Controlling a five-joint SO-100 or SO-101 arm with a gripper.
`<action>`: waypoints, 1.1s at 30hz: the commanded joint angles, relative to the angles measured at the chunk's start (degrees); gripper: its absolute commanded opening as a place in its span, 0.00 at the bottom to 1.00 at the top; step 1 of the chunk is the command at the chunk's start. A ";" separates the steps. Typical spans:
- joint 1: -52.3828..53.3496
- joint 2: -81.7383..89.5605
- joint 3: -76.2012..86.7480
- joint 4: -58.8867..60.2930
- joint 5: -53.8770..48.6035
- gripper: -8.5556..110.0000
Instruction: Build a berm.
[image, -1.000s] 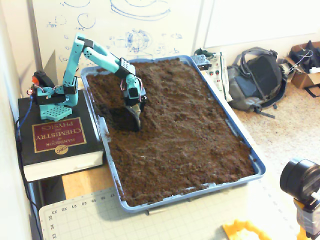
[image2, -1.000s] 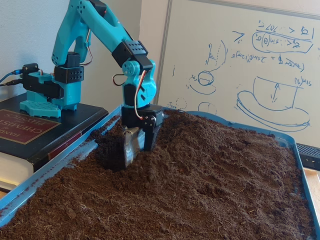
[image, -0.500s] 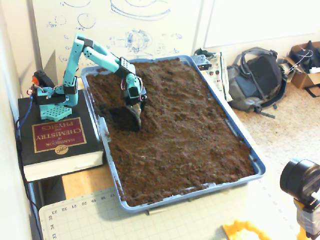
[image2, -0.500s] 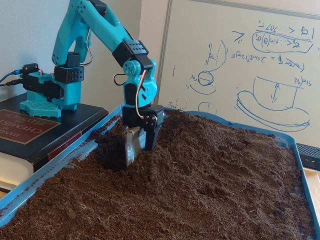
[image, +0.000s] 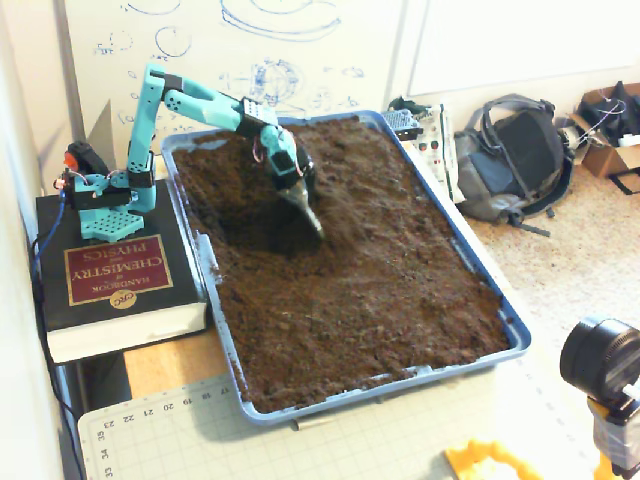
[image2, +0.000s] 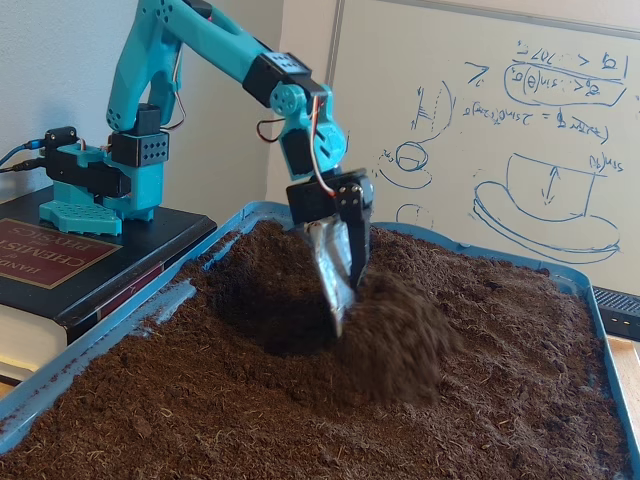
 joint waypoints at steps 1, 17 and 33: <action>-0.09 6.68 -6.06 -1.05 0.70 0.07; -2.11 15.03 -10.28 -0.70 0.70 0.07; -1.23 -4.48 -28.65 -18.19 10.90 0.07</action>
